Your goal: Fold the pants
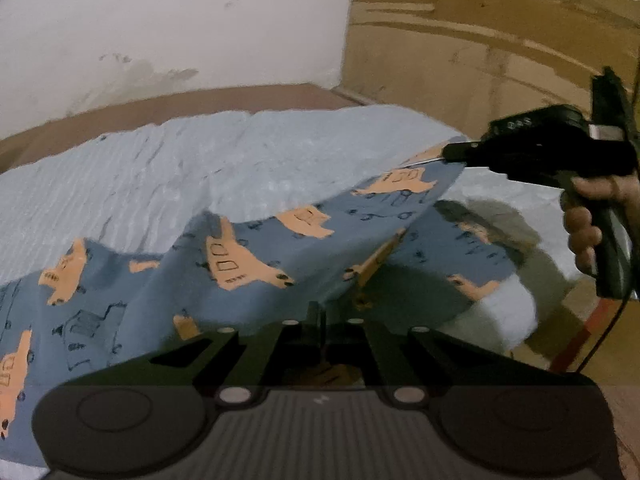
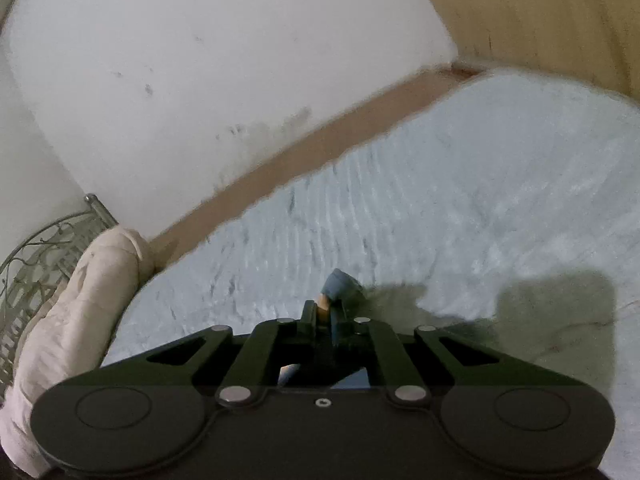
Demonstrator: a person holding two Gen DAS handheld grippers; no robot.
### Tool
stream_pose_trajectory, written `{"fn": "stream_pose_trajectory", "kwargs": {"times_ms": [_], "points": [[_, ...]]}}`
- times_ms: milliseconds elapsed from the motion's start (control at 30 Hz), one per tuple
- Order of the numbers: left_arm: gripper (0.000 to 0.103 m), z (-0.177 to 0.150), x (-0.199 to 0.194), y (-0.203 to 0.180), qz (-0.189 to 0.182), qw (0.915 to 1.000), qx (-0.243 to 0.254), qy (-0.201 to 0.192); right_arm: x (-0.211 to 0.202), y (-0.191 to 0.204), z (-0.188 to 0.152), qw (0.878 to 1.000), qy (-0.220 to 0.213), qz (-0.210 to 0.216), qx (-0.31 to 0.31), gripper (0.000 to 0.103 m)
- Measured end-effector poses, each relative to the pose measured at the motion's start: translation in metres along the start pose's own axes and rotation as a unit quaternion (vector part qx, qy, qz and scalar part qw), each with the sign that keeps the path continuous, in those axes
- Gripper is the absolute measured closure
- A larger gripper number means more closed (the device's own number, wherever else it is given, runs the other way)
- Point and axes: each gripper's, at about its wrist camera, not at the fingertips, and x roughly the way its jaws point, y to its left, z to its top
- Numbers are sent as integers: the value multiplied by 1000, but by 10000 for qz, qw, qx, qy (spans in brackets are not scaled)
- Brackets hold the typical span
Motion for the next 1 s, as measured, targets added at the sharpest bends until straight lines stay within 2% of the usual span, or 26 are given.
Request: {"fn": "stream_pose_trajectory", "kwargs": {"times_ms": [100,233,400,533,733,800,833,867,967,1000], "points": [[103,-3,-2,-8,-158,9997,204,18,-38,-3,-13,9992,-297,-209,-162,98],[103,-12,5,-17,-191,9989,402,162,-63,-17,-39,9976,-387,-557,-136,98],[103,-18,5,-20,-169,9986,452,237,-68,-31,-72,9963,-379,-756,118,98],[103,-18,6,-21,-146,9983,518,230,-75,-29,-80,9954,-543,-765,187,98],[101,-16,9,-14,-237,9986,407,248,-69,-33,-88,9946,-344,-977,78,96],[95,-15,6,-10,-318,9988,305,218,-71,-33,-89,9942,-376,-1003,68,91],[95,-14,3,-8,-335,9990,240,158,-73,-30,-89,9934,-411,-1069,-6,83],[90,-13,-1,-5,-344,9992,180,51,-75,-27,-88,9922,-448,-1161,-100,80],[58,-9,-11,4,-225,9996,79,-174,-80,-20,-87,9888,-539,-1357,-322,70],[54,-8,-16,8,-142,9996,18,-247,-81,-18,-87,9864,-583,-1477,-415,60]]}}
